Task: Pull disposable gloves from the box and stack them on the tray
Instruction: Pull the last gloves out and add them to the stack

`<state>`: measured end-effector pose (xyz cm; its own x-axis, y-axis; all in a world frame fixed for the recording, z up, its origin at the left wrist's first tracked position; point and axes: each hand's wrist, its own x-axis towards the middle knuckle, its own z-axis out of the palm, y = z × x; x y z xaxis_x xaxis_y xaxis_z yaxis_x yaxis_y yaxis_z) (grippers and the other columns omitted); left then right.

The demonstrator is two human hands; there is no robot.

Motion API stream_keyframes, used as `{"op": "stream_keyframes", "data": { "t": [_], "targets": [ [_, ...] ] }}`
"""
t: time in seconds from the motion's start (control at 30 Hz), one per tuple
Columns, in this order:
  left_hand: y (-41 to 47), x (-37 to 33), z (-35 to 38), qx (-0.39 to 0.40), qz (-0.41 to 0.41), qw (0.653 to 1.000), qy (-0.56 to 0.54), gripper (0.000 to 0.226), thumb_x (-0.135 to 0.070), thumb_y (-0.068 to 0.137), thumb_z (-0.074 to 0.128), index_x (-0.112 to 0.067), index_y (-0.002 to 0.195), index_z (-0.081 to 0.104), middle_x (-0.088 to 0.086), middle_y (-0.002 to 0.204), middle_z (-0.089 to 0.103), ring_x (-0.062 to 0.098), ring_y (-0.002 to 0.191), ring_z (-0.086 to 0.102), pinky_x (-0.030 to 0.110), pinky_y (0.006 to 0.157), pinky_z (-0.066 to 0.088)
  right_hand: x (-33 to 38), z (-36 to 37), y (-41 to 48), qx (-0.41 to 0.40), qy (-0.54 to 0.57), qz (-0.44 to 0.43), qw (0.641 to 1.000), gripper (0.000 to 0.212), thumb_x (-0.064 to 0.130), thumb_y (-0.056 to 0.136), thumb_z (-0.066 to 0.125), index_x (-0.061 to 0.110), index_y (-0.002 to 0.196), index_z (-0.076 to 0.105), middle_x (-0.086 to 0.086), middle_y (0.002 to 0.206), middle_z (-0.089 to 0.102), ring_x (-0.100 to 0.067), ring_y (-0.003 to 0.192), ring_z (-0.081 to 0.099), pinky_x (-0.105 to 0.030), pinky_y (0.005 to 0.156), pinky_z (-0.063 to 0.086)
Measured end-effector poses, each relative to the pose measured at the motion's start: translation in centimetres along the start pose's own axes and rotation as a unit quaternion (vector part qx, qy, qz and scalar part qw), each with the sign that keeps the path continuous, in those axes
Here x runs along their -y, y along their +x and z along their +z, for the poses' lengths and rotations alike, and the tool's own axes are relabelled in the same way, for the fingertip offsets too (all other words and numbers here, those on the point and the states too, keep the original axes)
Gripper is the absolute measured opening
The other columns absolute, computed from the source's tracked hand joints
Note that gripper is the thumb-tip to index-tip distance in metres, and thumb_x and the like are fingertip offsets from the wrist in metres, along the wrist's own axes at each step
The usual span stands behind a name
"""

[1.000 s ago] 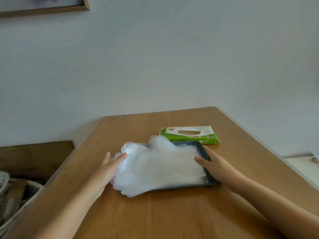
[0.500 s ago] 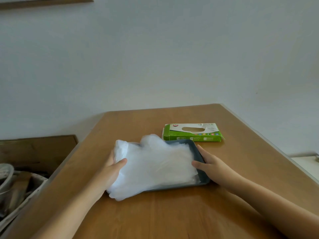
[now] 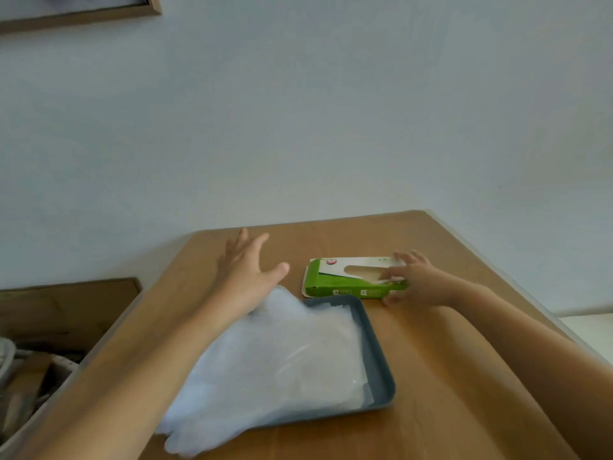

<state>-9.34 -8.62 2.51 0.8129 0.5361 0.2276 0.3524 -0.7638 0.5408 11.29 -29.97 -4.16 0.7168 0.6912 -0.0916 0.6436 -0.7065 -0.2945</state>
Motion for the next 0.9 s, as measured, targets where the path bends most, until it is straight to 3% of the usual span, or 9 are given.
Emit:
{"op": "stream_keyframes", "data": {
  "t": [0.13,0.27,0.33,0.43,0.57,0.67,0.77,0.83,0.9],
  "targets": [
    [2.6,-2.6,2.6,0.072,-0.028,0.988,-0.136,0.071,-0.035,0.084,0.071,-0.018,0.144,0.038,-0.001,0.146,0.042,0.016,0.133,0.041,0.027,0.105,0.033,0.3,0.6,-0.4,-0.15,0.021,-0.068,0.986,0.043,0.028,0.08,0.074,0.02,0.12,0.059,-0.002,0.142,0.03,-0.024,0.133,0.023,-0.036,0.106,0.035],
    [4.0,-3.4,5.2,0.145,-0.033,0.93,-0.335,0.027,-0.018,0.077,0.078,-0.02,0.101,0.067,-0.006,0.1,0.073,0.008,0.09,0.068,0.024,0.08,0.051,0.4,0.4,-3.1,-0.348,-0.042,-0.131,0.928,0.029,0.025,0.072,0.081,0.016,0.094,0.065,-0.009,0.133,0.046,-0.031,0.126,0.034,-0.051,0.088,0.052],
    [3.9,-3.8,6.0,0.168,-0.06,0.892,-0.414,0.021,-0.011,0.077,0.075,-0.017,0.095,0.068,-0.001,0.091,0.075,0.009,0.078,0.071,0.022,0.068,0.056,0.1,-0.4,-4.5,-0.401,-0.098,-0.139,0.9,0.029,0.027,0.069,0.081,0.017,0.091,0.065,-0.013,0.131,0.05,-0.038,0.127,0.037,-0.057,0.092,0.048],
    [3.4,-4.8,6.6,0.18,-0.088,0.839,-0.507,0.019,-0.002,0.075,0.07,-0.009,0.093,0.069,0.007,0.082,0.075,0.017,0.069,0.072,0.03,0.06,0.06,-0.9,-1.4,-6.7,-0.418,-0.083,-0.163,0.89,0.044,0.04,0.073,0.07,0.026,0.113,0.058,-0.009,0.144,0.035,-0.033,0.137,0.023,-0.054,0.1,0.039],
    [2.5,-6.3,6.6,0.166,-0.048,0.817,-0.551,0.024,0.004,0.077,0.064,-0.004,0.099,0.067,0.01,0.088,0.075,0.021,0.075,0.073,0.032,0.061,0.06,-1.6,-2.4,-9.6,-0.414,0.16,-0.127,0.887,0.089,0.045,0.068,0.074,0.044,0.141,0.022,0.01,0.154,0.01,-0.01,0.137,0.02,-0.032,0.107,0.032],
    [1.7,-7.4,6.8,0.185,-0.001,0.81,-0.556,0.035,-0.002,0.069,0.066,-0.004,0.104,0.067,0.014,0.101,0.073,0.025,0.09,0.071,0.035,0.076,0.06,-2.1,-3.3,-11.3,-0.359,0.386,-0.052,0.848,0.1,0.047,0.063,0.072,0.039,0.146,0.017,0.016,0.145,0.029,0.004,0.12,0.041,-0.023,0.098,0.044],
    [0.8,-9.3,8.0,0.205,0.008,0.81,-0.549,0.041,-0.01,0.067,0.071,-0.004,0.108,0.067,0.015,0.105,0.072,0.026,0.091,0.07,0.035,0.075,0.06,-3.0,-3.6,-13.1,-0.328,0.452,-0.023,0.829,0.071,0.037,0.068,0.076,0.025,0.13,0.044,0.009,0.115,0.062,-0.006,0.099,0.063,-0.027,0.078,0.057],
    [0.4,-10.9,9.0,0.186,0.005,0.812,-0.554,0.055,-0.026,0.062,0.085,-0.005,0.109,0.066,0.015,0.104,0.071,0.025,0.088,0.071,0.034,0.068,0.06,-2.9,-3.5,-14.1,-0.315,0.466,-0.028,0.826,0.047,0.023,0.073,0.079,0.029,0.11,0.051,0.007,0.104,0.067,-0.009,0.086,0.067,-0.029,0.068,0.058],
    [0.1,-12.4,10.0,0.149,-0.004,0.812,-0.564,0.063,-0.039,0.051,0.092,-0.01,0.102,0.068,0.011,0.098,0.074,0.024,0.085,0.072,0.032,0.065,0.059,-2.6,-3.5,-14.9,-0.31,0.469,-0.042,0.826,0.043,0.015,0.076,0.078,0.031,0.104,0.05,0.008,0.1,0.066,-0.011,0.081,0.067,-0.03,0.063,0.059]
  ]
}}
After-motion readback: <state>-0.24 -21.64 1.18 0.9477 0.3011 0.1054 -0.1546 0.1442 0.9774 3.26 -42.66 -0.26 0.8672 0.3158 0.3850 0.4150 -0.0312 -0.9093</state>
